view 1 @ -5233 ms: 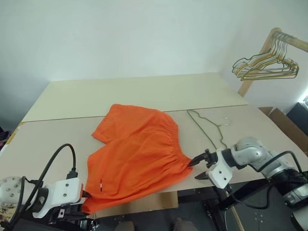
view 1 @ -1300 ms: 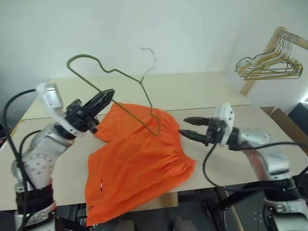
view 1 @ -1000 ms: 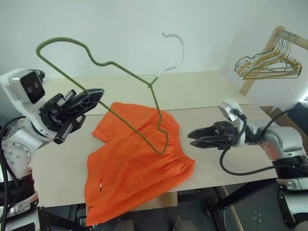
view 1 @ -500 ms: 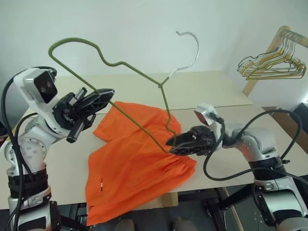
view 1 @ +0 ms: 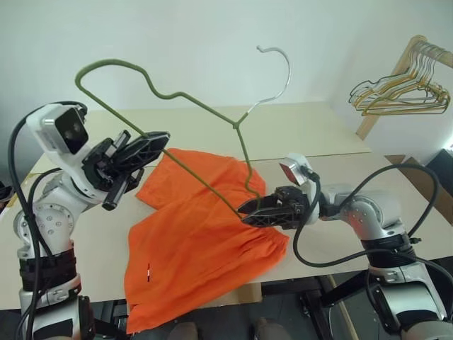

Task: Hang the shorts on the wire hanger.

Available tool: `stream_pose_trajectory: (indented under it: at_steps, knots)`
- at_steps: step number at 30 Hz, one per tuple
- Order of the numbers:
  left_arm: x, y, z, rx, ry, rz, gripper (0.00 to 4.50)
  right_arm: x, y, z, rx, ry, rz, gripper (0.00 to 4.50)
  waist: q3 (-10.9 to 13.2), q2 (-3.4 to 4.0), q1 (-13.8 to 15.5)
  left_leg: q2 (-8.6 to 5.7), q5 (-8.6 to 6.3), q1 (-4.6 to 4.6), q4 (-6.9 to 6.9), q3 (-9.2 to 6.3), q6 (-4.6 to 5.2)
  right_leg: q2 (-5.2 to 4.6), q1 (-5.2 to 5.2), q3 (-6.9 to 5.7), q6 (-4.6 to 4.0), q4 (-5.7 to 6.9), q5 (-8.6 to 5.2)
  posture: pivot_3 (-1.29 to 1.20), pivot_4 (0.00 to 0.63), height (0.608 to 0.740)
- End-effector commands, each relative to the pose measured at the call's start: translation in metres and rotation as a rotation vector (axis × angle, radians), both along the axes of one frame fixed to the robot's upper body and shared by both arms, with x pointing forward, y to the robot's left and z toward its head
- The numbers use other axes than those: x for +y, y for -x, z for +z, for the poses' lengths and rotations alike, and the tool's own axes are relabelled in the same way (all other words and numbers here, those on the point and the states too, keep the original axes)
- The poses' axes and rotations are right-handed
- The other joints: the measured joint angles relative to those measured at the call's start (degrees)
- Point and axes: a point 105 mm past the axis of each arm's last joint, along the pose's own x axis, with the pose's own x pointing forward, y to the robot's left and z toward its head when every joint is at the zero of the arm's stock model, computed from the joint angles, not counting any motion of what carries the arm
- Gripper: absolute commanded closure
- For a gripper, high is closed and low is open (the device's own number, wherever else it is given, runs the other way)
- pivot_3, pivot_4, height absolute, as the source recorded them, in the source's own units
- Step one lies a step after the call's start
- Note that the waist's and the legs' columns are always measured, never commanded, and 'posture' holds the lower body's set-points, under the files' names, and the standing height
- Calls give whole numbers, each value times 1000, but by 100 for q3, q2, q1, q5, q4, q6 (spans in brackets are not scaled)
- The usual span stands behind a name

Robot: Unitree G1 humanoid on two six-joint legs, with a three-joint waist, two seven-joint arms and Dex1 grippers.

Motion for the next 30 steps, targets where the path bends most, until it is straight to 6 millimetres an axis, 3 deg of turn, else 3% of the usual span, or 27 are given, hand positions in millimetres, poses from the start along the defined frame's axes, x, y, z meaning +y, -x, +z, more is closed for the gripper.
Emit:
stream_pose_trajectory:
  at_steps: [1, 5, 8, 13, 14, 17, 23, 26, 30]
  knots:
    - [-1, 1, 4, -39, 4, 15, 4500, 1, 5, 16, -48, -44, 36, 1616, 0, 0, -1, 0, 0, 0, 0, 0, 0, 0, 0, 0, 0, 0, 0, 23, 0, 740]
    - [-1, 0, 2, -37, 4, 21, 4500, 4, 5, 15, -49, -45, 36, 1778, 0, 0, -5, 0, 0, 0, 0, 0, 0, 1, 0, 0, 0, 0, 0, 24, 0, 740]
    - [0, -1, 1, -33, 4, 34, 4500, 6, 3, 14, -51, -44, 32, 2479, 0, 0, -1, 0, 0, 0, 0, -1, 0, 1, 0, 0, 0, 0, 0, 31, 0, 740]
    - [0, -2, -3, -7, -17, 45, 4500, 7, 0, 13, -44, -48, 17, 4223, 0, 0, -2, 0, 0, 0, 0, -1, 0, 0, 0, 0, 0, 1, 0, 34, 0, 740]
    - [0, -3, -4, -3, -22, 48, 4500, 7, 0, 13, -43, -49, 16, 4443, 0, 0, -5, 0, 0, 0, 0, -1, 0, 0, 0, 0, 0, 1, 0, 35, 0, 740]
    - [0, -4, -11, 24, -49, 51, 4500, 6, -1, 12, -38, -51, 12, 4443, 0, 0, -2, 0, 0, 0, 0, -2, 0, 0, 0, -1, 0, 2, 0, 35, 0, 740]
    - [4, -17, -44, 137, -188, 158, 2851, 0, -2, 19, -30, -102, -30, 4500, 0, 1, 0, 0, 0, 1, 0, -1, 0, 0, 1, -1, 0, 2, 0, 22, 0, 740]
    - [12, -26, -73, 214, -302, 270, 1940, -15, -8, 26, -3, -157, -120, 4500, -1, 1, -3, 0, 0, 1, -1, 0, 0, 0, 0, -1, 0, 1, 0, 5, 0, 740]
    - [19, -22, -110, 240, -490, 317, 607, -47, -9, 16, 55, -129, -261, 4500, 0, 1, 8, 0, 0, -1, -2, 2, 0, -2, 0, -2, 0, -3, 0, -17, 0, 740]
